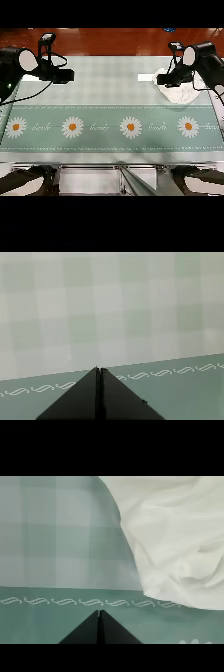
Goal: Fold the shirts.
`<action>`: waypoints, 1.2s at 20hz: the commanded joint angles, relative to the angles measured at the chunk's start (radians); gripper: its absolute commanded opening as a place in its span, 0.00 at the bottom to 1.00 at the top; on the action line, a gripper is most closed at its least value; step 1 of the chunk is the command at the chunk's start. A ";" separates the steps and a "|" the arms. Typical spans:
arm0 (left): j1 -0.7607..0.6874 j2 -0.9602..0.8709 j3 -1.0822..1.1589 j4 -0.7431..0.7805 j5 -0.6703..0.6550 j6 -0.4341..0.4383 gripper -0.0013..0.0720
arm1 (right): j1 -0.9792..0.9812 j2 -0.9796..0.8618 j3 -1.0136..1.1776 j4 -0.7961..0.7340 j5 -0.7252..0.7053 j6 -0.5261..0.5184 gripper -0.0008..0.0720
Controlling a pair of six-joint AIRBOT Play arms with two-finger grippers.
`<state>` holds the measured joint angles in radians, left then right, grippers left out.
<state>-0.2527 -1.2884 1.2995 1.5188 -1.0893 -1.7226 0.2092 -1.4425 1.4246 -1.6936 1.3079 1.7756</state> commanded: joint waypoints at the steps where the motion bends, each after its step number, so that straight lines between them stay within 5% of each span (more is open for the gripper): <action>1: 0.001 -0.001 0.000 0.000 0.000 0.000 0.05 | 0.000 0.000 0.000 0.000 0.000 0.000 0.05; 13: 0.001 -0.001 0.000 0.000 0.000 0.000 0.05 | 0.000 0.000 0.000 0.000 -0.002 0.000 0.05; 17: 0.001 -0.003 0.000 0.003 0.072 0.000 0.05 | 0.000 -0.001 -0.001 -0.025 -0.122 0.000 0.05; 18: 0.003 -0.008 0.000 0.022 0.097 0.000 0.16 | 0.000 -0.001 0.000 -0.064 -0.187 0.008 0.15; 19: 0.004 -0.016 0.000 0.052 0.129 -0.001 0.50 | 0.000 -0.001 0.000 -0.131 -0.256 0.020 0.46; 20: 0.009 -0.028 0.000 0.071 0.153 -0.013 0.72 | -0.001 -0.003 -0.001 -0.233 -0.337 0.028 0.58; 22: 0.026 -0.051 0.000 0.075 0.140 -0.030 0.72 | -0.034 -0.021 0.000 -0.475 -0.471 0.237 0.58; 24: 0.045 -0.065 0.000 0.075 0.090 -0.030 0.71 | -0.116 -0.070 0.002 -0.492 -0.555 0.362 0.57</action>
<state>-0.2279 -1.3319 1.2995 1.5757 -0.9745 -1.7424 0.1604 -1.4723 1.4246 -2.0239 0.9344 1.9476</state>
